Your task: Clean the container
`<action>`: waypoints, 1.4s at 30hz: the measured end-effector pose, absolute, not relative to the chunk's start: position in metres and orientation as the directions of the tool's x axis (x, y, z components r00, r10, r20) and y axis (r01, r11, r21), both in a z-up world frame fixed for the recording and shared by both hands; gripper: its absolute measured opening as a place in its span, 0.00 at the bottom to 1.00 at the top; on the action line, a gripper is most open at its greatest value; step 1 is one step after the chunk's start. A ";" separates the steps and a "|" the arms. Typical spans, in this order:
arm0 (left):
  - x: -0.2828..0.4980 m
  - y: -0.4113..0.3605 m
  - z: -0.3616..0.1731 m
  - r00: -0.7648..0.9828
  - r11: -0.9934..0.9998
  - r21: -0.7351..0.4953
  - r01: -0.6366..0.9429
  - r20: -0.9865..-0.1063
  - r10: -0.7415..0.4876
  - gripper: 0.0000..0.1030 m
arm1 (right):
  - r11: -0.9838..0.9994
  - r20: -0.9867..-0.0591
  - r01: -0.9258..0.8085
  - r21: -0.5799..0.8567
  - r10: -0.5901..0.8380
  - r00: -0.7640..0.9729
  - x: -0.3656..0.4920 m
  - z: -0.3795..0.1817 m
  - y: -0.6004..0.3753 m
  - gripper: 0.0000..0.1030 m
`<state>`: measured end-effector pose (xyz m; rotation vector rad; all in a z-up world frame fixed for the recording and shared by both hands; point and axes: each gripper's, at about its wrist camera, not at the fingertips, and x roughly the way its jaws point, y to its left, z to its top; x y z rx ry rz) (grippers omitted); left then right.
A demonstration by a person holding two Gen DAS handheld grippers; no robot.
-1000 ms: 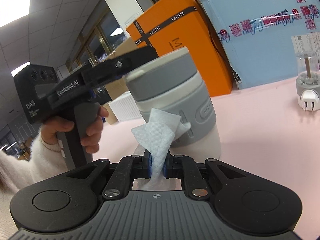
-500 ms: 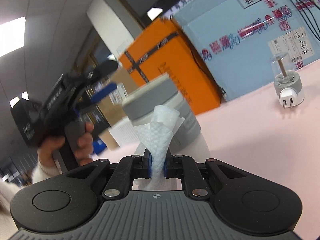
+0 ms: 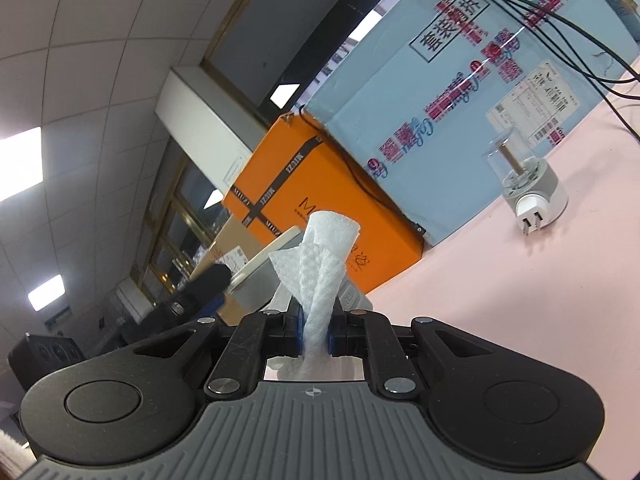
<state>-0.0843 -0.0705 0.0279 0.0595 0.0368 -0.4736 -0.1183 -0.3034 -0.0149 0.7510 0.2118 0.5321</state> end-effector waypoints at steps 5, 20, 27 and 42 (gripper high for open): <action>-0.071 -0.094 0.023 0.925 0.924 0.060 0.378 -0.057 -0.375 1.00 | 0.612 -0.005 -0.354 0.707 0.505 0.863 -0.119 -0.018 -0.307 0.11; -0.045 -0.077 0.027 0.880 0.881 0.038 0.472 -0.079 -0.468 0.76 | 0.610 -0.028 -0.326 0.722 0.498 0.867 -0.116 -0.022 -0.309 0.11; -0.037 -0.054 0.033 0.776 0.776 0.057 0.628 -0.115 -0.620 0.76 | 0.612 -0.032 -0.323 0.722 0.496 0.868 -0.113 -0.022 -0.310 0.11; -0.026 -0.028 0.034 0.639 0.632 0.095 0.769 -0.151 -0.754 0.79 | 0.617 0.008 -0.329 0.715 0.463 0.886 -0.119 -0.021 -0.316 0.11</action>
